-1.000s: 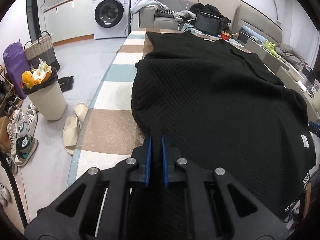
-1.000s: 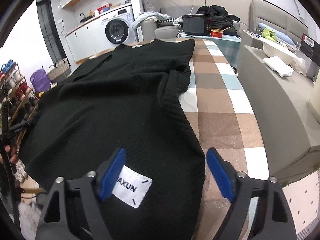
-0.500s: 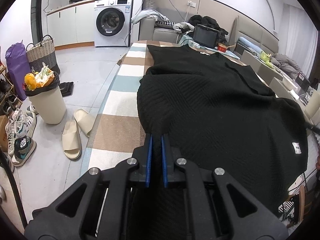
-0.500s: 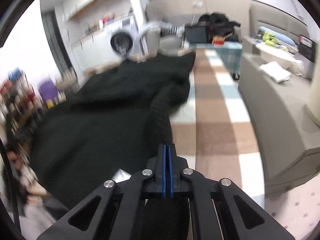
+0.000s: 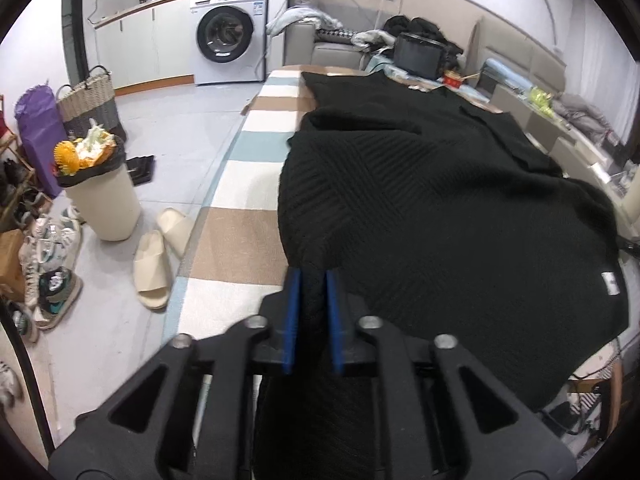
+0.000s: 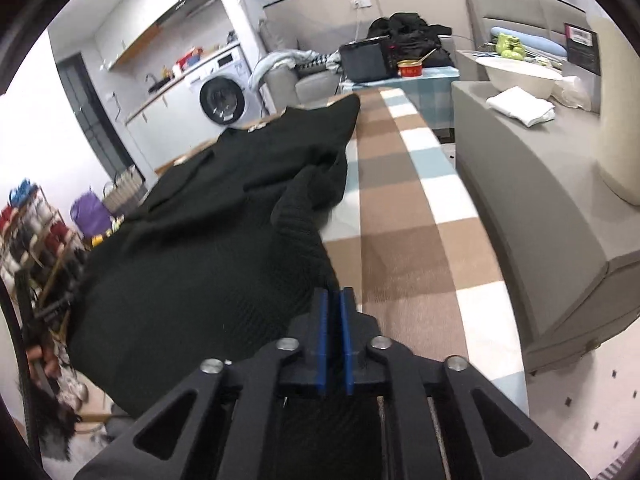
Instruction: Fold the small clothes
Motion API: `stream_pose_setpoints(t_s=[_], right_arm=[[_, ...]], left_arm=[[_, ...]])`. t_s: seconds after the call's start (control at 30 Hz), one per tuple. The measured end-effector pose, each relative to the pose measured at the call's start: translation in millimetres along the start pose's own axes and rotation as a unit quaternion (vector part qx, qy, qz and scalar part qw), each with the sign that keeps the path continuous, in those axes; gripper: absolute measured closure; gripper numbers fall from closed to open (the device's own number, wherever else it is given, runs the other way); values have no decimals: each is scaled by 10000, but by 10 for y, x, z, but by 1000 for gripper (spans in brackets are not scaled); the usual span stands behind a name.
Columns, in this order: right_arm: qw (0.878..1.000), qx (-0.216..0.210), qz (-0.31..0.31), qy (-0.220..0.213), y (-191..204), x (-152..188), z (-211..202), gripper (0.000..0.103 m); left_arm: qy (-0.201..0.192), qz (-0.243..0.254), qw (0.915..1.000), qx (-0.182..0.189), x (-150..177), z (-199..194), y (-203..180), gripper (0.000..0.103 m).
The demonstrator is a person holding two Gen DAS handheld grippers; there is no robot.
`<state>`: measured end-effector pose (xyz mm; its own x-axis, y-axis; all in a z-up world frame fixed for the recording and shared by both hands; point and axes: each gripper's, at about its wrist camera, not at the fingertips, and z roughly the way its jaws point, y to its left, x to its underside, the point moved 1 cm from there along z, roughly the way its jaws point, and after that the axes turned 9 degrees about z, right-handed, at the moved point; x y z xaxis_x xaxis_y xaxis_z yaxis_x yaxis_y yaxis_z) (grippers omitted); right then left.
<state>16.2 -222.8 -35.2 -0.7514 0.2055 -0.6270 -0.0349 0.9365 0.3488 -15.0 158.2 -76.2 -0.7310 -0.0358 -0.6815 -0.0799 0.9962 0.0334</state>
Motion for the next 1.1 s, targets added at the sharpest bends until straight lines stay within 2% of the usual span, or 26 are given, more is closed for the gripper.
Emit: stream_pose_setpoints(t_s=[0.03, 0.07, 0.1, 0.3, 0.33, 0.43, 0.47, 0.5, 0.53, 0.57, 0.6, 0.67, 0.73, 0.77, 0.8, 0.93, 1.0, 1.1], right_arm=[[9999, -38, -107, 47, 16, 35, 7, 75], [9998, -41, -165, 61, 6, 54, 22, 61], [9997, -35, -236, 61, 17, 91, 7, 53], [9972, 184, -704, 161, 74, 208, 67, 51], [9967, 232, -746, 204, 69, 223, 87, 51], [9959, 268, -833, 239, 67, 270, 113, 51], [9956, 194, -884, 229, 80, 299, 96, 52], [9954, 144, -927, 192, 92, 314, 94, 63], [9940, 58, -1083, 149, 134, 355, 92, 74], [9938, 26, -1104, 150, 144, 363, 89, 96], [9938, 26, -1104, 150, 144, 363, 89, 98], [9946, -288, -997, -83, 143, 334, -56, 99], [9951, -472, -775, -390, 96, 254, -218, 99], [9951, -472, -775, -390, 96, 254, -218, 99], [9944, -658, -466, -678, 16, 165, -368, 99], [9866, -1086, -38, -1218, -33, 39, -575, 100], [9846, -1090, 29, -1370, -7, -3, -601, 100], [9872, -883, -106, -1321, 66, -33, -544, 100]], left_arm=[[36, -11, 10000, -74, 4, 15, 10, 64], [23, -15, 10000, -79, 9, 23, 12, 52], [10, -37, 10000, -71, 19, 26, 18, 50], [187, 44, 9998, 3, 46, 151, -42, 50], [149, 88, 9998, -26, 44, 159, -65, 52], [72, 106, 9998, 141, 33, 175, -100, 82], [56, 99, 9998, 152, 31, 171, -98, 89], [24, 83, 9998, 151, 24, 166, -93, 91], [-13, 54, 9998, 179, 20, 154, -83, 93], [-61, 19, 9997, 218, 13, 133, -73, 95], [-141, -13, 9996, 235, -2, 99, -63, 95], [-306, -42, 9992, 261, -33, 5, -39, 97], [-451, -89, 9985, 300, -63, -108, -2, 98], [-539, -135, 9979, 320, -83, -173, 19, 99], [-636, -196, 9972, 336, -114, -230, 48, 99], [-947, -448, 9937, 392, -231, -420, 180, 102], [-1055, -536, 9924, 349, -294, -466, 237, 103], [-975, -560, 9932, 310, -322, -446, 308, 103]])
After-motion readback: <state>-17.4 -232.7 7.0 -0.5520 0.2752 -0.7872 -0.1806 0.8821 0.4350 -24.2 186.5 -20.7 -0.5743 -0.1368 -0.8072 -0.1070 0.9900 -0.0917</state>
